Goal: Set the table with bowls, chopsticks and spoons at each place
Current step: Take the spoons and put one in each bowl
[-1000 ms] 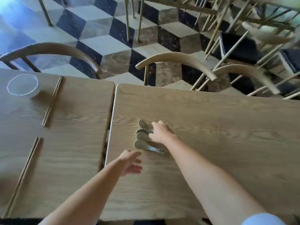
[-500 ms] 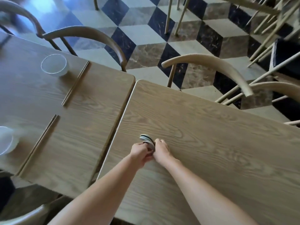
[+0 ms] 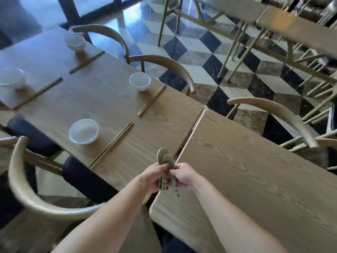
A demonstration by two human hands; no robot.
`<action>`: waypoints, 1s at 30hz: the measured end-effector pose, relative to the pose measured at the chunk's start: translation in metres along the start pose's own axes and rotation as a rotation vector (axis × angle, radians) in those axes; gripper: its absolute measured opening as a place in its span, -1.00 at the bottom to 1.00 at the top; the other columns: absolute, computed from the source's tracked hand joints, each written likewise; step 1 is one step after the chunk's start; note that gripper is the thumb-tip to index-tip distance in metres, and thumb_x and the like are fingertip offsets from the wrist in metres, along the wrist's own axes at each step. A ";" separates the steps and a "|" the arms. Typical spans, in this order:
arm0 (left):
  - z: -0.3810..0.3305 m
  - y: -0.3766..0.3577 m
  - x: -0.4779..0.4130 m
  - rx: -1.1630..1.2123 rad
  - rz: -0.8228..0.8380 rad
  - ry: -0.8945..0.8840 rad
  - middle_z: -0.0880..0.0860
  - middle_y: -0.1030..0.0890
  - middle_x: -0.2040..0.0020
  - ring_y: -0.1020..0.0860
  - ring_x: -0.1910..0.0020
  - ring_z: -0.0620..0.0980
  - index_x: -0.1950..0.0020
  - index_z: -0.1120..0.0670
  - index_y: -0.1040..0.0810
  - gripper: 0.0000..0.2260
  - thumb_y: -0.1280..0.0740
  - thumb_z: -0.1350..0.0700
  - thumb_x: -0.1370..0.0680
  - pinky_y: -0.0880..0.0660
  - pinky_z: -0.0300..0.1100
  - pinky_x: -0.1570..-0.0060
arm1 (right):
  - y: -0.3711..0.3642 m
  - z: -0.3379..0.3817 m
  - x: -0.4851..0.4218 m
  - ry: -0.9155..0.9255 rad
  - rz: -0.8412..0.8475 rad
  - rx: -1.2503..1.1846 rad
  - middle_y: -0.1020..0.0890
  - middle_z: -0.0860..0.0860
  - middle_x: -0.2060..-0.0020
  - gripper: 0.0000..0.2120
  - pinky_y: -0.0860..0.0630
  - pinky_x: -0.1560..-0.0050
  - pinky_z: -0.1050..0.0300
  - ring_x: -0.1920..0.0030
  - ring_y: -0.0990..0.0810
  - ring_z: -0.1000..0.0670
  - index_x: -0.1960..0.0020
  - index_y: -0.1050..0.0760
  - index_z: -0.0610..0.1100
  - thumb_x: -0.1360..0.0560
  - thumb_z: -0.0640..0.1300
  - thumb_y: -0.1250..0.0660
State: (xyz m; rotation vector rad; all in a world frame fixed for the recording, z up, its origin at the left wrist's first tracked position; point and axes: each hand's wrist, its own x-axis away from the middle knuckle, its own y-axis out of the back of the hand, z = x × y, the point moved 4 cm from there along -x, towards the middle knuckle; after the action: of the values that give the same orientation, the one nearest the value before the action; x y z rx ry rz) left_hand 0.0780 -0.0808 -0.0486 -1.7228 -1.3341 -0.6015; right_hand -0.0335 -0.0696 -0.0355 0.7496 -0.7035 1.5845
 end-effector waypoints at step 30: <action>-0.125 0.366 0.109 0.322 -0.263 -0.071 0.10 -0.63 0.29 -0.48 0.55 -0.06 -0.06 0.12 -0.40 -0.87 -0.33 0.12 -0.63 -0.50 -0.24 0.48 | -0.283 0.112 -0.104 0.005 -0.178 -0.355 -0.44 -0.06 0.39 -0.84 -0.31 0.60 0.31 0.46 -0.33 0.06 0.12 -0.49 -0.24 -0.62 -0.32 -0.20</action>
State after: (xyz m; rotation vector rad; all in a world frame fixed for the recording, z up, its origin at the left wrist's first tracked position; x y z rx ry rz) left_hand 0.4720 -0.1530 -0.0184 -1.3304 -1.6262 -0.4433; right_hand 0.2673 -0.1838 -0.0398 0.5288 -0.8618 1.2560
